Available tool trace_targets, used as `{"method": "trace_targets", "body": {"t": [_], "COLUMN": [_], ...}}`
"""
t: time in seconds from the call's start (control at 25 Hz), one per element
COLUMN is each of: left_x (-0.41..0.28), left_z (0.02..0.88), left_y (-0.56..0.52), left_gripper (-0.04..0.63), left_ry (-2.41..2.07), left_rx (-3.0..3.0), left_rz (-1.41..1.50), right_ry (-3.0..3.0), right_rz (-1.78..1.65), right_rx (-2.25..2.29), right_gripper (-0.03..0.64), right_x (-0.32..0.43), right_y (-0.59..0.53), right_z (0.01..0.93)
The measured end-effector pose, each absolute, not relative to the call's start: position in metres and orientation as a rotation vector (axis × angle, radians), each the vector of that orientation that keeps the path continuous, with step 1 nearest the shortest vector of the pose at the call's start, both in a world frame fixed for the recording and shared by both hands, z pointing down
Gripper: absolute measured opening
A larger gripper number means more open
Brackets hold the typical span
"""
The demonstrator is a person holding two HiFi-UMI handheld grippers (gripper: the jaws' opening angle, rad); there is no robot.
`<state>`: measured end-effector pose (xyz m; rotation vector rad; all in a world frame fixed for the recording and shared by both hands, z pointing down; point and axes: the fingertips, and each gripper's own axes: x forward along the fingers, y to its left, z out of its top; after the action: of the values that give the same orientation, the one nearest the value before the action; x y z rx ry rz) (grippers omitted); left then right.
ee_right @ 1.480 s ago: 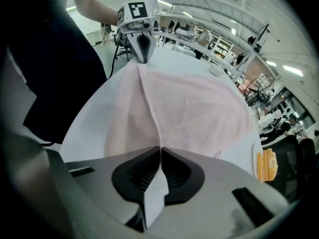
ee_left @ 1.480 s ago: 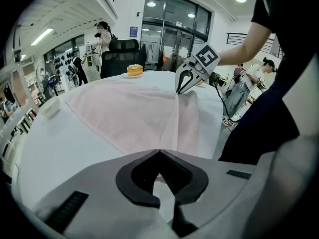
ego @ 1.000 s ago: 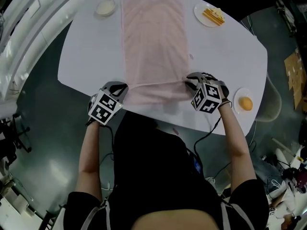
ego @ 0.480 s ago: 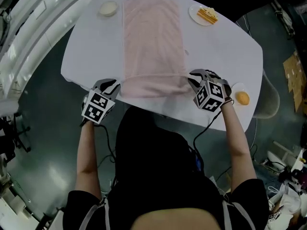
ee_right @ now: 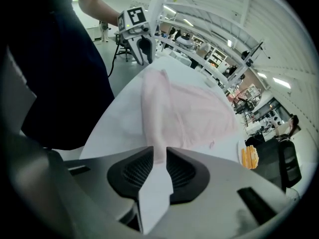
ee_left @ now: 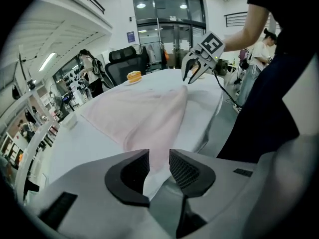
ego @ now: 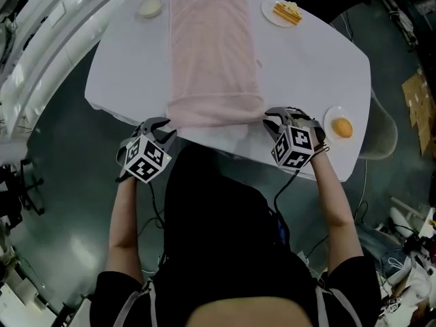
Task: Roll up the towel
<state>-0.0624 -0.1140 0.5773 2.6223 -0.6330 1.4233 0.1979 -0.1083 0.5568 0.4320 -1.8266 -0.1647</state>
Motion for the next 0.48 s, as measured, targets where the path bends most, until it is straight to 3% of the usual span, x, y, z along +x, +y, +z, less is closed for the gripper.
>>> {"method": "trace_targets", "body": {"t": [0.48], "left_x": [-0.048], "left_z": [0.613], "left_y": [-0.120], "left_gripper": [0.129], "left_ry": [-0.544], "left_rx": [2.625], "left_rz": [1.612], "right_ry": [-1.747], "right_rz": [-0.214], "right_rx": [0.401], "right_gripper": [0.092], "right_x": [0.202], "right_y": [-0.108], "right_z": [0.584]}}
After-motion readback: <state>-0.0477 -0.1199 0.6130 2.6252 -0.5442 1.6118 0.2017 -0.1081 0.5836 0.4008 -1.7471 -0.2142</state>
